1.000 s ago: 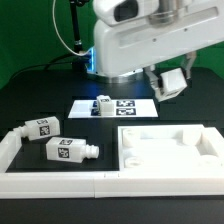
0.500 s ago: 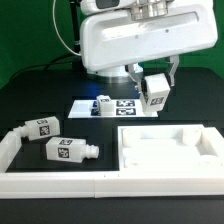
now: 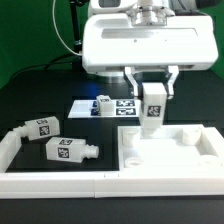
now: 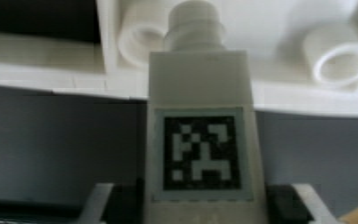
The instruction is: Assemble one leg
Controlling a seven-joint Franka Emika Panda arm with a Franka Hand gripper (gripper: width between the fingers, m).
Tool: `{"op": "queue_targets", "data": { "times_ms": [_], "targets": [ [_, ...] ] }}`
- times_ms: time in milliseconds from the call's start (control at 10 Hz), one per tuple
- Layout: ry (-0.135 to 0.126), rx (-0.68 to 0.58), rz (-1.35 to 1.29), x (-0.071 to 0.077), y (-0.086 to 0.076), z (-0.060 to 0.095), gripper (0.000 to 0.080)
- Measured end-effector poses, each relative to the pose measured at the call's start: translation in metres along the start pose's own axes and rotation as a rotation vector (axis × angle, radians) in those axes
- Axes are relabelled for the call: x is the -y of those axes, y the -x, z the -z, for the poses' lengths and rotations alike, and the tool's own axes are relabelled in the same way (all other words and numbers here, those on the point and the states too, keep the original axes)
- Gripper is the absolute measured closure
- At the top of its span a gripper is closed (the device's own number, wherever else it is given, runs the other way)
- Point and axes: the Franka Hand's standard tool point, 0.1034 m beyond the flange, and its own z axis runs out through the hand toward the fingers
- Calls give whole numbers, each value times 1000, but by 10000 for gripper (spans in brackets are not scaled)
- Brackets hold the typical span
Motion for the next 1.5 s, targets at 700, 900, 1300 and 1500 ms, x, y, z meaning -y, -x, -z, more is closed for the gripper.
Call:
{"op": "queue_targets", "data": {
  "times_ms": [700, 900, 1300, 1500],
  "targets": [
    [-68, -17, -4, 36, -4, -9, 512],
    [-82, -52, 2, 51, -27, -7, 512],
    [-85, -21, 3, 56, -4, -28, 512],
    [-90, -21, 3, 59, -6, -29, 512]
  ]
}}
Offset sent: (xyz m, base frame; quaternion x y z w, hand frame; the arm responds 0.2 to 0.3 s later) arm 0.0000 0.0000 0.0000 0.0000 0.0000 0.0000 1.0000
